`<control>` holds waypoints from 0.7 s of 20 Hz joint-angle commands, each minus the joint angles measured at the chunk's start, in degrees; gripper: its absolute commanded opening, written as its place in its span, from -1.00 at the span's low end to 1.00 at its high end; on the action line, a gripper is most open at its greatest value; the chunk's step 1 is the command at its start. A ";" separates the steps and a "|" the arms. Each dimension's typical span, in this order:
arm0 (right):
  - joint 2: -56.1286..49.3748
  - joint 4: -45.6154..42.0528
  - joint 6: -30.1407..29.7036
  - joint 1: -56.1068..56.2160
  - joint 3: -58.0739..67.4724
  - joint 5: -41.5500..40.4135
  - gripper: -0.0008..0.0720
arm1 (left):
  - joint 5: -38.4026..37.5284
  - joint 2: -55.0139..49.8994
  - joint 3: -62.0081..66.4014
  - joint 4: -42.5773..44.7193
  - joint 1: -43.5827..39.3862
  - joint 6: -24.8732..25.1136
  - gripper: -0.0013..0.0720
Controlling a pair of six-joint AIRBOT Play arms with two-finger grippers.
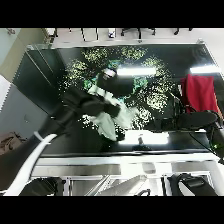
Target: Fold the shirts.
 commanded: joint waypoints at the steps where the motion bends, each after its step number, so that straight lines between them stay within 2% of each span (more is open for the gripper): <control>1: 0.02 0.20 0.04 0.02 0.09 -0.87 -0.90 | 7.45 -4.15 0.24 0.13 -3.43 -2.10 0.96; 3: 0.02 0.17 0.02 -0.59 0.57 -0.24 -0.88 | 14.47 -2.08 0.92 0.13 -0.66 -2.10 0.96; 4: 0.02 0.13 -0.02 -1.75 1.11 0.33 -0.67 | 16.92 -0.37 0.85 0.11 0.96 -2.10 0.96; 5: -0.13 0.15 -0.70 -3.65 1.92 0.39 0.06 | 19.21 1.77 0.33 0.09 2.80 -2.10 0.96; 6: -0.46 0.11 -1.46 -5.81 2.78 0.33 0.45 | 20.33 4.74 -1.88 -0.17 4.55 -2.21 0.96; 8: -1.38 -0.24 -2.91 -11.45 3.39 -0.35 0.45 | 18.25 11.19 -10.88 -5.97 7.78 -2.47 0.96; 9: -2.54 -0.94 -3.54 -13.81 3.39 -0.74 0.45 | 14.64 14.78 -17.73 -10.86 9.38 -2.49 0.96; 11: -6.69 -3.06 -4.26 -17.75 3.34 -3.52 0.45 | 4.94 20.37 -32.09 -22.40 11.61 -2.47 0.96; 14: -14.58 -2.54 -6.75 -17.97 2.51 -6.54 0.40 | -11.41 25.86 -49.05 -35.50 11.26 -2.43 0.96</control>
